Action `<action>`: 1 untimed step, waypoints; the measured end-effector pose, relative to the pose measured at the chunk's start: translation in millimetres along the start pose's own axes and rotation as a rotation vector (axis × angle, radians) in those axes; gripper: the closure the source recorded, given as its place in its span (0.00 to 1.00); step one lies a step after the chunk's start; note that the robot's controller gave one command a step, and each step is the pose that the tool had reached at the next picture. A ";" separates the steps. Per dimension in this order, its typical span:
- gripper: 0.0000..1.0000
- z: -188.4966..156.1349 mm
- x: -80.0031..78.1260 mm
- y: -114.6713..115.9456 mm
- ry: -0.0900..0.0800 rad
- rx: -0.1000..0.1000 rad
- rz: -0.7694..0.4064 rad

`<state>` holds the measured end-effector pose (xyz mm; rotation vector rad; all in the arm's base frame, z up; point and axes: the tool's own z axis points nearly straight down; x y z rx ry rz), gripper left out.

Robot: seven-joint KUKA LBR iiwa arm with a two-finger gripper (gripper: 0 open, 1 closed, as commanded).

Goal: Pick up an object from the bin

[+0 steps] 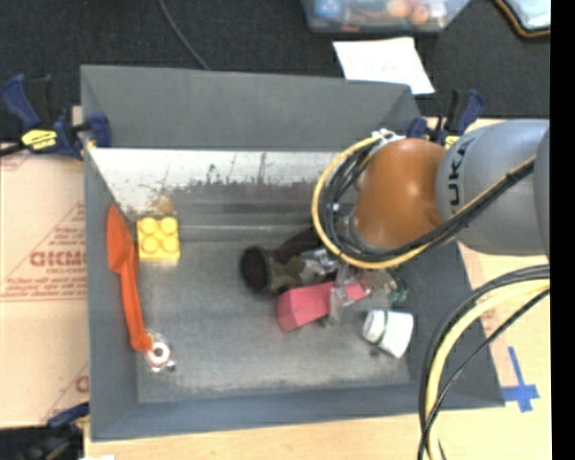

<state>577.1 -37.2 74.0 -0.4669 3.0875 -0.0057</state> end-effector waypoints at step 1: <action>1.00 0.0 0.0 0.0 0.000 0.000 0.001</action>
Offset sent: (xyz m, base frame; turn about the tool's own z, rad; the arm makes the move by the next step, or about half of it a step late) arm -0.0001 0.0001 0.0516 0.0004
